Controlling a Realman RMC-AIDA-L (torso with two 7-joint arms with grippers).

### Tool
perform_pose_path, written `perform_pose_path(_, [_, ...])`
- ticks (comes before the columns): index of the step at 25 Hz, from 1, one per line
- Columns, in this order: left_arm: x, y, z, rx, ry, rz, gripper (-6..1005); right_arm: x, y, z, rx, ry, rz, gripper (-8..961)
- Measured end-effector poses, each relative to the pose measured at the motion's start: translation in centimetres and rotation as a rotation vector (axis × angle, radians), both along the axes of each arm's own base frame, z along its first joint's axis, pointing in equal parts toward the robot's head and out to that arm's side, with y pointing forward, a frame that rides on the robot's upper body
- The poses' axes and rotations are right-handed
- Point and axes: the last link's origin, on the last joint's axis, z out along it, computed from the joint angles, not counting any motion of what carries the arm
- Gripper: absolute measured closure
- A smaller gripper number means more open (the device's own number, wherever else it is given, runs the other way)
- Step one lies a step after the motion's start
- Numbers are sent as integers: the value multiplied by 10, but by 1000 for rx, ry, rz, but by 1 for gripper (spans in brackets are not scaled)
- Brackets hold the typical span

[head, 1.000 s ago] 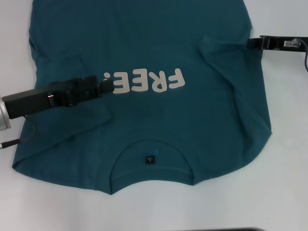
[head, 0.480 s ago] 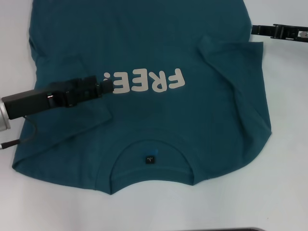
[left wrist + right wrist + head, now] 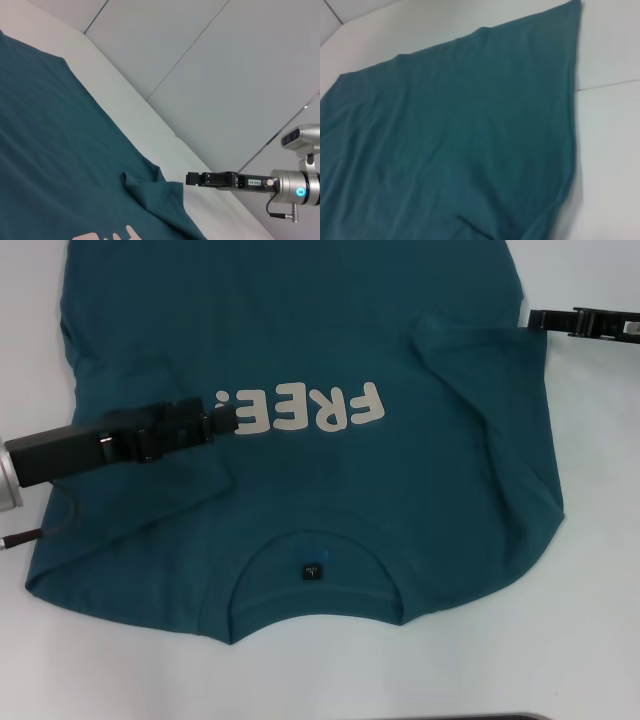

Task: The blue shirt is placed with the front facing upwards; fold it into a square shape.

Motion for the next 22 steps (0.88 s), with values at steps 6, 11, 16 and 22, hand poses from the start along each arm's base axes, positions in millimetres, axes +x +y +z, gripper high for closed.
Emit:
perform_pose_path(6, [0,0,0,-1,-1,1,122,3,0,-6,0,-3,-19,355])
perform_pose_path(11, [1,0,0,-1,-1,-1,122,1,3,-14,3,-5,-27,336])
perform_pose_path(16, [0,1,2,-1,2,-4,123,-1,4,-18,-1,0,-29,338])
perform_pose_path(22, [-1,1,3,0,5,-3,123,-3,4,-21,-6,9,-29,339])
